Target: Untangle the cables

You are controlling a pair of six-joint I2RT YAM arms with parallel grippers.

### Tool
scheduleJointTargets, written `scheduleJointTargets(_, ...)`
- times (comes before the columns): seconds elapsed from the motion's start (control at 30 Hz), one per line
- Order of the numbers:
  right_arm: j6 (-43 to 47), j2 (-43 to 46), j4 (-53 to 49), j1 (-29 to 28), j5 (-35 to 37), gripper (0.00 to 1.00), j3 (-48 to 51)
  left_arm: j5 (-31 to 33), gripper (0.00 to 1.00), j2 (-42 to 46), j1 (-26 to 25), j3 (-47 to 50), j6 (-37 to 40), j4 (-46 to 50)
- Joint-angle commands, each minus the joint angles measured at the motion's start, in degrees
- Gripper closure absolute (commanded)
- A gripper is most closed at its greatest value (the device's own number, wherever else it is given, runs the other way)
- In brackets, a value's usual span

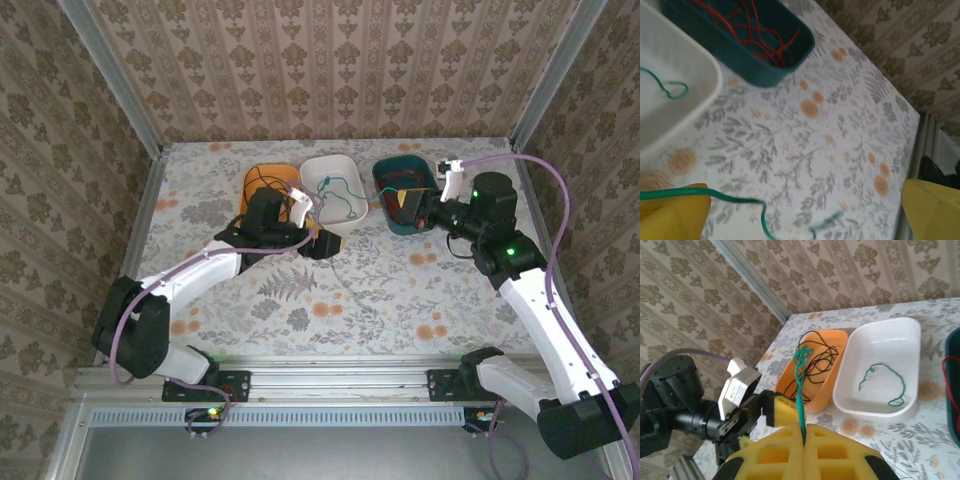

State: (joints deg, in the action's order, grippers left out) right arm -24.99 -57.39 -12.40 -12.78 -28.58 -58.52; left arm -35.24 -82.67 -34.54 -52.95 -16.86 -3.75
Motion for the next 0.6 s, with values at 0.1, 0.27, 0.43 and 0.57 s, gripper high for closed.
scheduleJointTargets(0.1,-5.94,-0.19,7.04,1.89,-8.07,1.00,-1.16,8.66,0.05,-1.74,1.08,-0.83,0.10,-5.00)
scheduleJointTargets(0.27,-8.03,0.04,9.25,3.14,-9.68,1.00,-0.63,15.84,0.06,-0.86,2.49,2.66,-2.73,-9.47)
scheduleJointTargets(0.43,-8.97,0.26,10.23,3.82,-10.48,1.00,0.06,18.39,0.05,1.65,3.86,6.41,-5.18,-14.02)
scheduleJointTargets(0.57,-10.65,-0.42,12.29,4.00,-12.69,1.00,0.74,16.79,0.04,2.29,3.96,6.59,-5.02,-14.77)
